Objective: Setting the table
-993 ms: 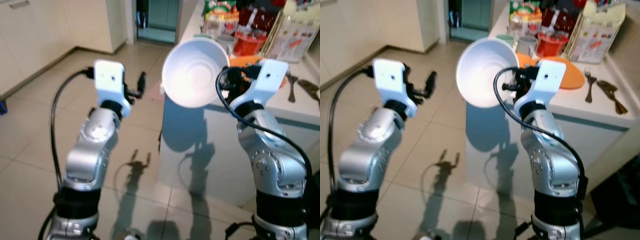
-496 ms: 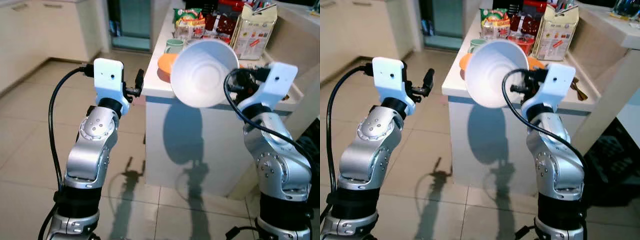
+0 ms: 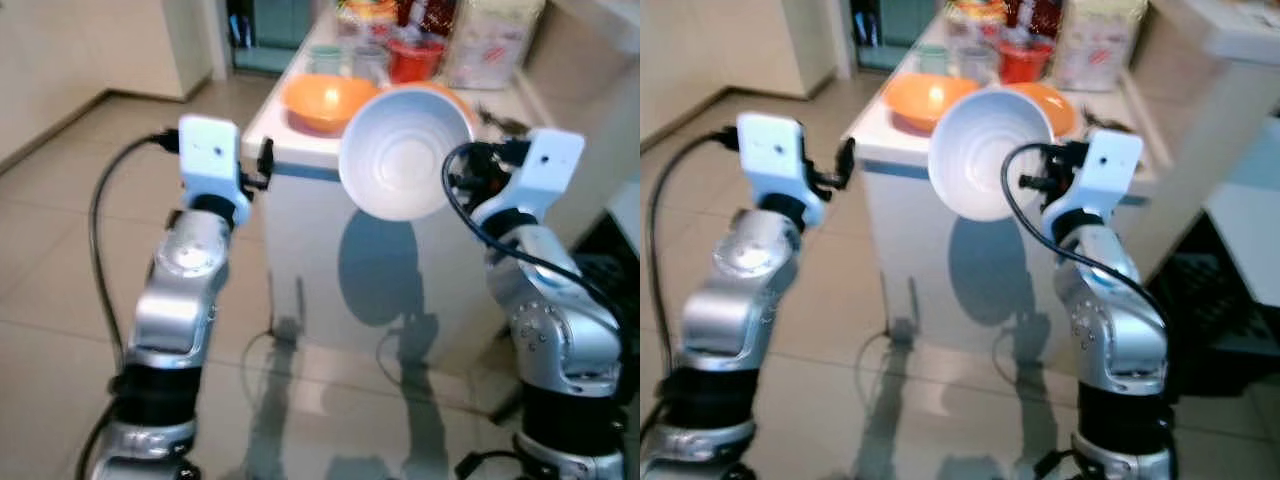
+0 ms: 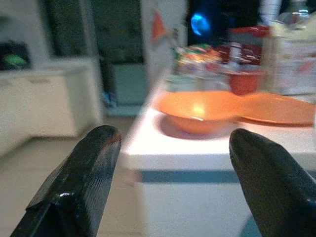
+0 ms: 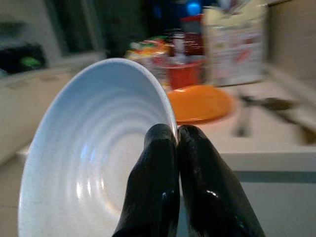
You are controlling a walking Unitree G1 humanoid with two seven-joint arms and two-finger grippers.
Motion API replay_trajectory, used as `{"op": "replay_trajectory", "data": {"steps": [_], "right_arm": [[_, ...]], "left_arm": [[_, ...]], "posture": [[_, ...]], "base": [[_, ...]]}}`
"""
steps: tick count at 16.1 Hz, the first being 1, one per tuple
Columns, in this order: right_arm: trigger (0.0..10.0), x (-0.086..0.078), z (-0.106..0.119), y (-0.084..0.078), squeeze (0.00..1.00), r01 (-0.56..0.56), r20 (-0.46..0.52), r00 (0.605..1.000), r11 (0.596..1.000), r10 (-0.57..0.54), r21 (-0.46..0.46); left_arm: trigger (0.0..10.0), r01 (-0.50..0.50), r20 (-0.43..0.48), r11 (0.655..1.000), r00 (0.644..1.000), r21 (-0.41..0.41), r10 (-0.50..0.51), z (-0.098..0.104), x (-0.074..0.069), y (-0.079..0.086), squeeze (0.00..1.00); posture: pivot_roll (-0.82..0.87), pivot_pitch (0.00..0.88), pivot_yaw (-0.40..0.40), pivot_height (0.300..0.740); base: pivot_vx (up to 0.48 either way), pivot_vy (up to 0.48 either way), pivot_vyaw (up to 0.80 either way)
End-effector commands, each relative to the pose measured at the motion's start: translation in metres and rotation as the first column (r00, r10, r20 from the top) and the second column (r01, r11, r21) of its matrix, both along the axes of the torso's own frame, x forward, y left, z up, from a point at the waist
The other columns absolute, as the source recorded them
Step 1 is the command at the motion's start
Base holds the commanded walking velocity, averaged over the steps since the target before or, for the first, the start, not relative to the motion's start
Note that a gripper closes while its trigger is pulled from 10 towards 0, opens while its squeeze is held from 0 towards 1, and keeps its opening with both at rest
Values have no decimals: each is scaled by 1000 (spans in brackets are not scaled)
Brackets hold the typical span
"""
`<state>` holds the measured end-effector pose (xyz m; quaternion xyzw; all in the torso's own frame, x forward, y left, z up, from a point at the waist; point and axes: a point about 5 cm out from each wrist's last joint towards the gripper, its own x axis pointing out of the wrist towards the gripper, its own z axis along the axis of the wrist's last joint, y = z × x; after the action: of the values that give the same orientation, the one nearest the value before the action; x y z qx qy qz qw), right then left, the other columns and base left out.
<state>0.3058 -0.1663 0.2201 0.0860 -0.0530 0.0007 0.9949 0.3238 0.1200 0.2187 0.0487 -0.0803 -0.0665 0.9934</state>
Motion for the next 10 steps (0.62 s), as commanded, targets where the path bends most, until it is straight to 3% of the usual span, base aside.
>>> {"op": "replay_trajectory", "data": {"steps": [1,10], "right_arm": [[10000,0,9,-7,0,33,38,999,999,-33,1],[10000,2,-2,-27,0,127,-12,992,992,-127,-5]], "left_arm": [[10000,4,29,999,1000,32,-5,5,1,-3,0],[10000,93,35,991,995,100,-97,-2,-6,-24,0]], "posture": [[-27,0,-34,740],[-9,0,-35,740]], "base": [[0,-352,0],[0,-354,0]]}}
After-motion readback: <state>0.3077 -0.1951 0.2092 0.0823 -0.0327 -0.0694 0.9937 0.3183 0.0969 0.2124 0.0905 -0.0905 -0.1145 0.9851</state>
